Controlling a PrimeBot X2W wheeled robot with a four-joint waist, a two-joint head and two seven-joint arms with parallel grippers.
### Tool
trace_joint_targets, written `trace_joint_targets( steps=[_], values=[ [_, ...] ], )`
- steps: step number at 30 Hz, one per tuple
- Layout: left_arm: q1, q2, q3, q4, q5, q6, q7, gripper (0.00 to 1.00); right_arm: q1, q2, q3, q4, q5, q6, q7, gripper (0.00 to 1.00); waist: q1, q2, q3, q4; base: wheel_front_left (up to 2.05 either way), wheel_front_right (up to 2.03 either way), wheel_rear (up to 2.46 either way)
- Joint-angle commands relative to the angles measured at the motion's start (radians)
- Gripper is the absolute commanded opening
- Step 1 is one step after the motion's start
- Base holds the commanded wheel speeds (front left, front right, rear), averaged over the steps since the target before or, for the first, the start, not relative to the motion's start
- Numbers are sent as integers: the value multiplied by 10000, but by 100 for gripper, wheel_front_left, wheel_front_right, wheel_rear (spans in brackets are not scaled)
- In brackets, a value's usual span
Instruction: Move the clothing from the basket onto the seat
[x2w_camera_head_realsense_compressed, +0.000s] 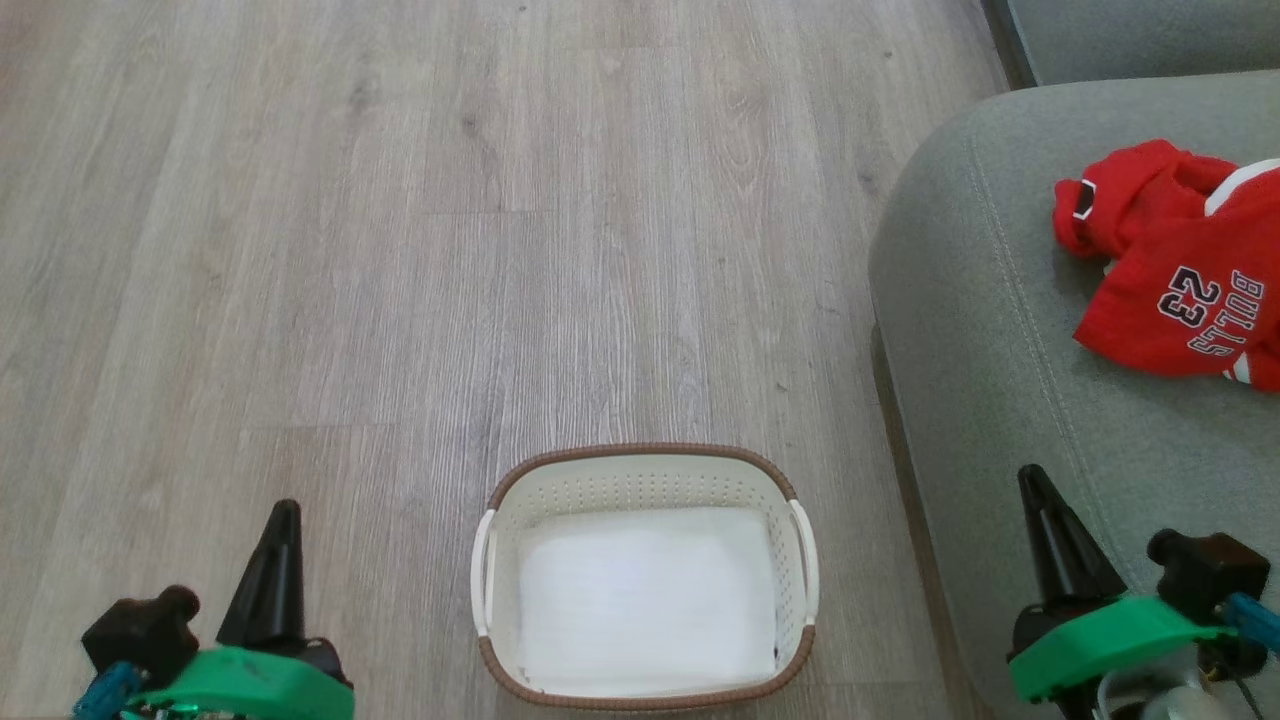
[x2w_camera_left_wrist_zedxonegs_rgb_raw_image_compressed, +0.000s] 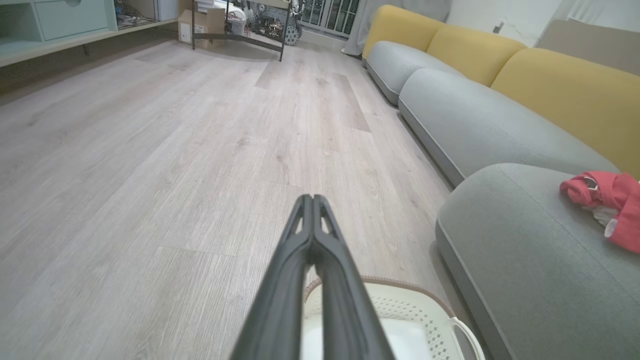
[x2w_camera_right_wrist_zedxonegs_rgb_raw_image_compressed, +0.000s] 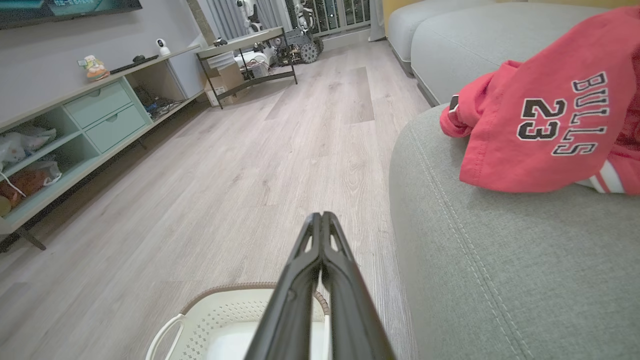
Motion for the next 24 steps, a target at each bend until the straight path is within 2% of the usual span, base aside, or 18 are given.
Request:
trace_joint_targets(
  steps=[1, 24],
  values=[
    [-367, 37, 125, -253, -228, -25, 77, 0, -285, -103, -115, -291, 247, 0, 36, 0, 0, -1, -5, 0, 0, 0, 0],
    [-706, -161, 451, -51, -2580, -106, 742, 0, -561, 120, -366, -129, 2631, -1, 613, 0, 0, -1, -107, -3, 0, 0, 0]
  ],
)
